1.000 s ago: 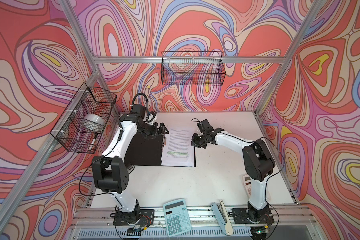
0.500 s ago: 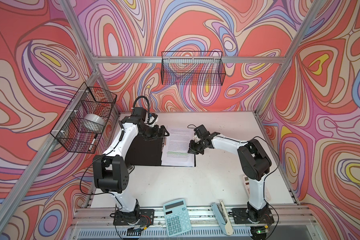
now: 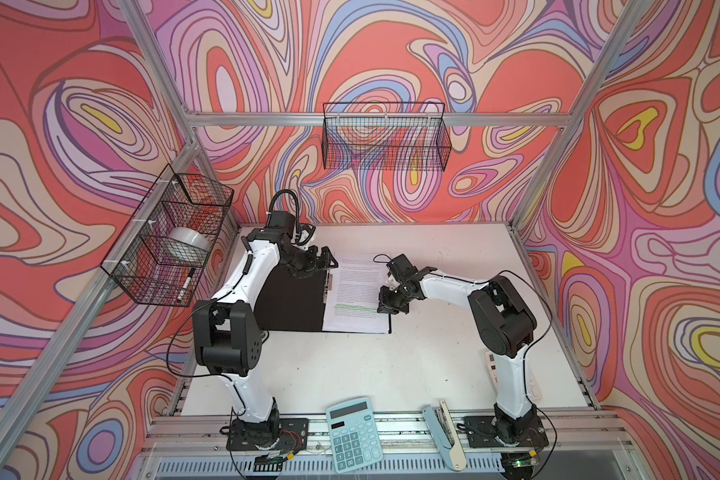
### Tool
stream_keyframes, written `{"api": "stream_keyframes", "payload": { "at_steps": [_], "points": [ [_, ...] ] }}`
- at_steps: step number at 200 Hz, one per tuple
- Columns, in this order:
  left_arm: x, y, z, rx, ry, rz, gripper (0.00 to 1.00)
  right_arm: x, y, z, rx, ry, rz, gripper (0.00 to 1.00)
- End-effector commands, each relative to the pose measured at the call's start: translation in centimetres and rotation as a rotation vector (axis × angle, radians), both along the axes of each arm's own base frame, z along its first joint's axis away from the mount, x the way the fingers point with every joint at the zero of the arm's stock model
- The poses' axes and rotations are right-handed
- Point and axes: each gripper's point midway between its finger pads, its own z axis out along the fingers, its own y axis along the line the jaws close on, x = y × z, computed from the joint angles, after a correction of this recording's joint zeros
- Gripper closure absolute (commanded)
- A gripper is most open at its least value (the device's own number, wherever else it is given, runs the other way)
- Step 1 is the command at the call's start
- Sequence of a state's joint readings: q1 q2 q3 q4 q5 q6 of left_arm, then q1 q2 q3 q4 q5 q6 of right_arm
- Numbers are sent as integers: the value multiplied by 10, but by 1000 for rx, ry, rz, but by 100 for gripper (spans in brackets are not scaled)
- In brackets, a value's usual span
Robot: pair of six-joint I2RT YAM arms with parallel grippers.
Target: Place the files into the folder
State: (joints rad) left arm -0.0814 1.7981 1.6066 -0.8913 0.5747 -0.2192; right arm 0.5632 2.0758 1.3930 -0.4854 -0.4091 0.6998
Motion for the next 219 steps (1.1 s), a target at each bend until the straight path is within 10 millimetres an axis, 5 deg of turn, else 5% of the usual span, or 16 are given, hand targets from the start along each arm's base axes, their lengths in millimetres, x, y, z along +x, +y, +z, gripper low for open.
{"api": "stream_keyframes", "payload": {
  "at_steps": [1, 30, 79, 125, 182, 219],
  "points": [
    [3, -1, 3, -2, 18, 13, 0, -6, -6, -19, -50, 32, 17, 100],
    [9, 1, 4, 12, -9, 16, 0, -2, -4, -12, -43, 12, 28, 97],
    [18, 12, 0, 74, -19, 59, 0, 22, 3, 34, -30, -103, 36, 87],
    [31, 17, -11, 109, -17, 90, 0, 61, -18, 78, -133, -259, -11, 78],
    [47, 23, -33, 139, 9, 132, 0, 131, -63, 91, -94, -343, -154, 72],
    [50, 21, -50, 129, 49, 141, 0, 161, -79, 77, -82, -353, -198, 70]
  ]
}}
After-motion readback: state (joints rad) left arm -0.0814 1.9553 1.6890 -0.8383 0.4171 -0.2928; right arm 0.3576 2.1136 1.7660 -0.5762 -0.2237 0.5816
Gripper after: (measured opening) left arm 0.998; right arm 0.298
